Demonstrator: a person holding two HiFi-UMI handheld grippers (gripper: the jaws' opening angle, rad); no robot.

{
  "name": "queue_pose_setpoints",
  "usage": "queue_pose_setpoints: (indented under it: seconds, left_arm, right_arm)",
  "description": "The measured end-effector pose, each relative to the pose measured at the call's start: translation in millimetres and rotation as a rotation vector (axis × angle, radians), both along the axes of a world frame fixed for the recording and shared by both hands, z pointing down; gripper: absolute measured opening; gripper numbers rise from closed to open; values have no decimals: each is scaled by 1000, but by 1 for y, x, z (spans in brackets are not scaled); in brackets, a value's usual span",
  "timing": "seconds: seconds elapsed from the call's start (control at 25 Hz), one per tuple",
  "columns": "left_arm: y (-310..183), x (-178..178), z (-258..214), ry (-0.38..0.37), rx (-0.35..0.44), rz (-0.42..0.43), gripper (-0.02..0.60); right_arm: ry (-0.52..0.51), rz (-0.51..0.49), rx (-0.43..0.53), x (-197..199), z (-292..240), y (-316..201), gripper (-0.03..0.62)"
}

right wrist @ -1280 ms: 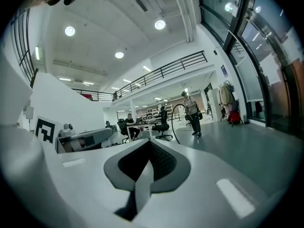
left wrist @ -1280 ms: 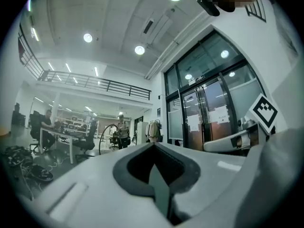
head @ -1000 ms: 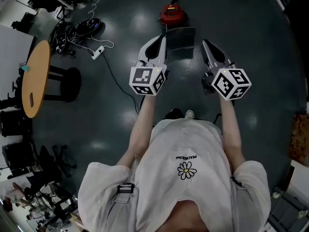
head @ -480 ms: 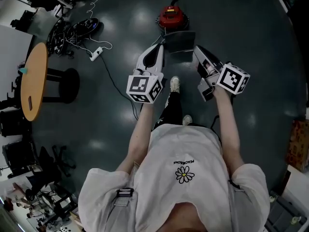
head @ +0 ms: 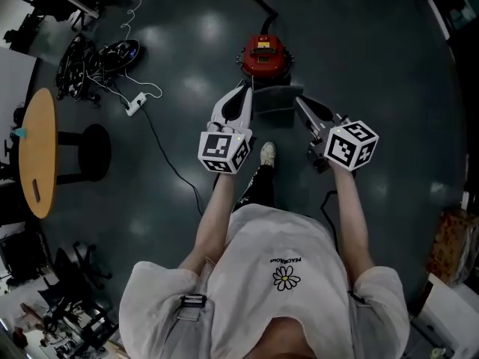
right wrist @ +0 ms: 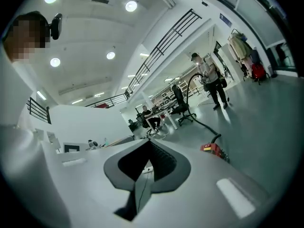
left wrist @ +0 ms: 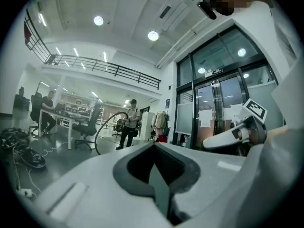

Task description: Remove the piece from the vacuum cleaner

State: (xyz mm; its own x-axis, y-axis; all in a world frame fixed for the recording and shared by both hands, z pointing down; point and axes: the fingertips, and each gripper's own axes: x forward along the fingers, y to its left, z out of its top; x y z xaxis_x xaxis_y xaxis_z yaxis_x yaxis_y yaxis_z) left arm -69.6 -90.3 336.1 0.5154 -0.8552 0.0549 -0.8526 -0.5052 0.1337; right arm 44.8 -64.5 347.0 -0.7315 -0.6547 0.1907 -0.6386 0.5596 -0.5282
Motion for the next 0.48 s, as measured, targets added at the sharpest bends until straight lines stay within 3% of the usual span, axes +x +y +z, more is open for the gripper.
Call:
queue_pose_setpoints:
  seconds: [0.28,0.48]
  left_arm:
    - [-142,-4,25,-63,-56,47,3]
    - [-207,7,115,-208,-190,141,3]
  right_arm:
    - [174,11,44,1,19,-136,25]
    - [273,-50,34,21,91,-204,53]
